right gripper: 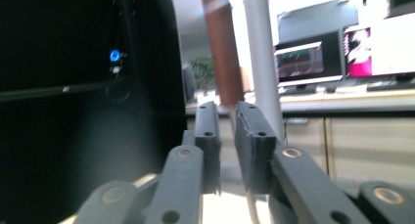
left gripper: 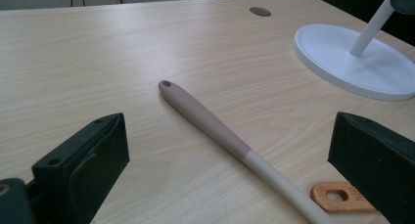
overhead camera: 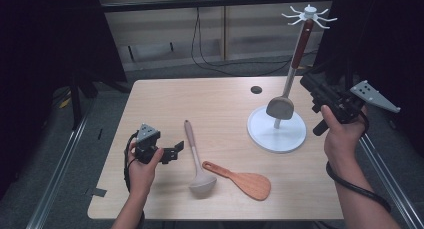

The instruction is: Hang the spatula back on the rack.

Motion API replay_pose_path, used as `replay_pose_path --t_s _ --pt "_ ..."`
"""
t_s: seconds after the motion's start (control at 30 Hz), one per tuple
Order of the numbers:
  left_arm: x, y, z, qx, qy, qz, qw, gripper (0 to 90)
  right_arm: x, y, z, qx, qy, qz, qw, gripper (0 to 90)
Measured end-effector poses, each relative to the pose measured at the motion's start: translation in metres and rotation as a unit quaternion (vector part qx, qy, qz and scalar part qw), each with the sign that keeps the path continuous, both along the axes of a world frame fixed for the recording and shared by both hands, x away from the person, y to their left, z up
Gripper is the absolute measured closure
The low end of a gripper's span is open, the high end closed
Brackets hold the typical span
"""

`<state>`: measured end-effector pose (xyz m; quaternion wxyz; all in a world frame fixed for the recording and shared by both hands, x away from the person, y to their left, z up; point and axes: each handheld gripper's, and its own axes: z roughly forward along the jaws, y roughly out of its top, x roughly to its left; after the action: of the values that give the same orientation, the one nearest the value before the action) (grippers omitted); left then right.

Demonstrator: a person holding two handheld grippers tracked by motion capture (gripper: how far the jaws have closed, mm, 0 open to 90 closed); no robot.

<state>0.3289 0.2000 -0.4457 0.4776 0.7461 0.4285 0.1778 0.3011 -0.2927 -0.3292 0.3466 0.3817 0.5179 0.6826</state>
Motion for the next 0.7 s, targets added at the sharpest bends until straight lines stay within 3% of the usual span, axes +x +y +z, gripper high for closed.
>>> replay_pose_path --t_s 0.13,0.7 --pt "0.000 0.000 0.000 0.000 0.000 -0.001 1.0000 1.2 0.002 0.001 0.009 0.002 -0.014 -0.018 0.9997 90.0" --pt "0.000 -0.001 -0.001 -0.003 0.002 0.000 1.0000 1.3 0.015 0.005 0.039 0.024 -0.030 -0.069 0.9969 90.0"
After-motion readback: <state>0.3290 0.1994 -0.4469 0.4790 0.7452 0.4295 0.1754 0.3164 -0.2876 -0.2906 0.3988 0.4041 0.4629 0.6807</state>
